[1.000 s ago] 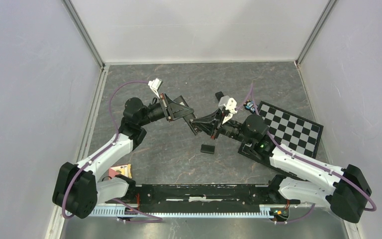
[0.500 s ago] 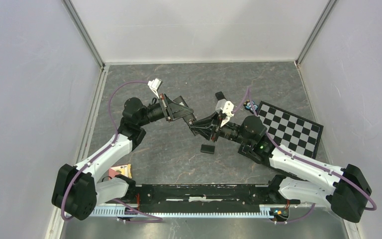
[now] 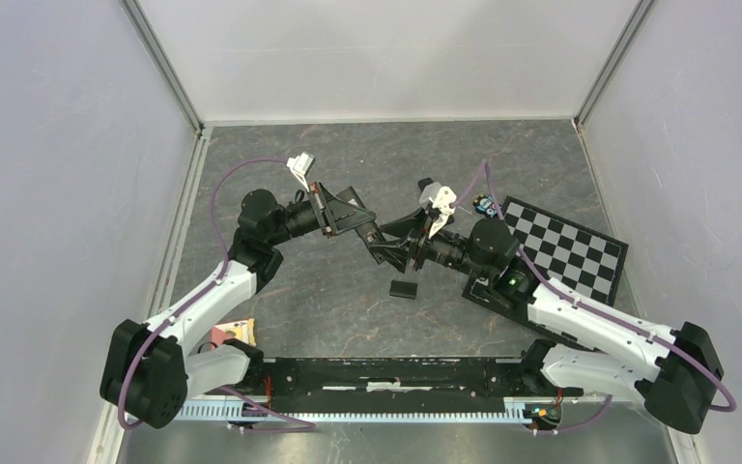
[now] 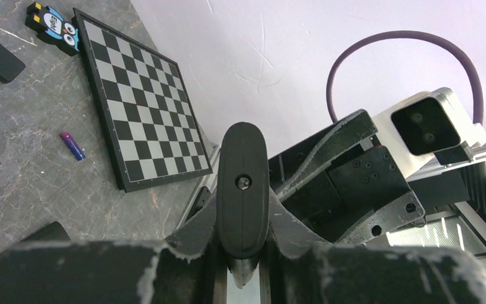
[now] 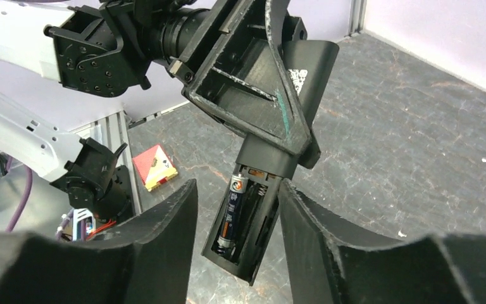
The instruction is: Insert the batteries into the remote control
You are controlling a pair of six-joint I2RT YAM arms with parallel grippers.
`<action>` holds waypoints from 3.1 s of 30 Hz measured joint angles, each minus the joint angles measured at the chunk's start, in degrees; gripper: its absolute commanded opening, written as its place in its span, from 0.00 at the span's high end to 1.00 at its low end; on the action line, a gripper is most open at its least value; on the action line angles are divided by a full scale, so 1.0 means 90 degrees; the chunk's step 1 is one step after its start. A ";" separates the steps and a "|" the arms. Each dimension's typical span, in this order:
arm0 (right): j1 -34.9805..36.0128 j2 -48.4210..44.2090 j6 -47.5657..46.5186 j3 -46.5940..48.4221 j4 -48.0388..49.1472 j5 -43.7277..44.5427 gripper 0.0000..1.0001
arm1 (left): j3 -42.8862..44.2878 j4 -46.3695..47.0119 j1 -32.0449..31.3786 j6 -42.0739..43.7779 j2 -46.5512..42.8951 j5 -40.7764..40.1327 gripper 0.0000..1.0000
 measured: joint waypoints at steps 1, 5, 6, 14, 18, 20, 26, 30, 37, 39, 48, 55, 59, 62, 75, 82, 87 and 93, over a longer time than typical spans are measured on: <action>-0.0002 -0.0024 0.0061 0.0032 -0.0083 0.0024 0.36 | 0.0000 0.0000 -0.0002 0.0000 -0.0012 0.0002 0.98; -0.0005 -0.0075 0.0413 0.0352 -0.0478 -0.0039 0.10 | 0.0000 0.0015 -0.0002 0.0024 -0.0075 -0.0027 0.98; -0.0005 -0.0100 0.0546 0.0427 -0.0520 -0.0039 0.05 | 0.0000 0.0017 -0.0002 0.0044 -0.0092 -0.0070 0.98; -0.0005 -0.0539 0.1940 0.0656 -0.1265 0.1212 0.02 | 0.0000 0.0029 -0.0002 0.0265 -0.0265 -0.0469 0.98; -0.0005 -0.0678 0.3201 0.0398 -0.1462 0.2106 0.02 | -0.0002 0.0039 -0.0002 0.0321 -0.0403 -0.0680 0.98; -0.0010 -0.0777 0.3842 0.0027 -0.1348 0.2361 0.02 | -0.0007 0.0058 -0.0002 0.0335 -0.0488 -0.0814 0.98; -0.0010 -0.0342 0.5185 -0.0306 -0.0685 0.2443 0.02 | -0.0007 0.0078 -0.0002 0.0340 -0.0517 -0.0996 0.98; -0.0010 -0.0027 0.5819 -0.0306 -0.0114 0.2288 0.02 | -0.0007 0.0095 -0.0002 0.0338 -0.0488 -0.1035 0.98; 0.0002 0.0398 0.6266 -0.0277 0.0267 0.2055 0.02 | -0.0007 0.0080 -0.0002 0.0335 -0.0459 -0.1090 0.98; 0.0002 0.0500 0.6285 -0.0238 0.0311 0.1989 0.02 | -0.0007 0.0070 -0.0002 0.0335 -0.0459 -0.1117 0.98; 0.0002 0.0724 0.6266 -0.0051 0.0585 0.1843 0.17 | -0.0007 0.0032 -0.0002 0.0335 -0.0408 -0.1110 0.98; 0.0002 0.0828 0.6171 0.0049 0.0656 0.1795 0.36 | -0.0007 0.0005 -0.0002 0.0338 -0.0379 -0.1056 0.98; 0.0002 0.0872 0.6084 0.0070 0.0619 0.1778 0.45 | -0.0007 0.0039 -0.0002 0.0335 -0.0367 -0.1018 0.98; 0.0002 0.0923 0.6011 0.0070 0.0610 0.1734 0.51 | -0.0007 0.0051 -0.0002 0.0335 -0.0367 -0.0998 0.98; -0.0012 0.0954 0.5863 0.0070 0.0661 0.1600 0.70 | -0.0007 0.0044 0.0017 0.0197 -0.0362 -0.0986 0.98; -0.0017 0.0950 0.5632 -0.0129 0.1180 0.1464 0.76 | -0.0005 0.0032 0.0034 -0.0359 -0.0345 -0.0974 0.98; -0.0017 0.0947 0.5277 -0.0240 0.1498 0.1328 0.74 | -0.0019 0.0187 0.0039 -0.0942 -0.0172 -0.0884 0.98; -0.0010 0.0935 0.4925 -0.0253 0.1491 0.1268 0.19 | -0.0034 0.0384 0.0058 -0.1168 -0.0141 -0.0831 0.98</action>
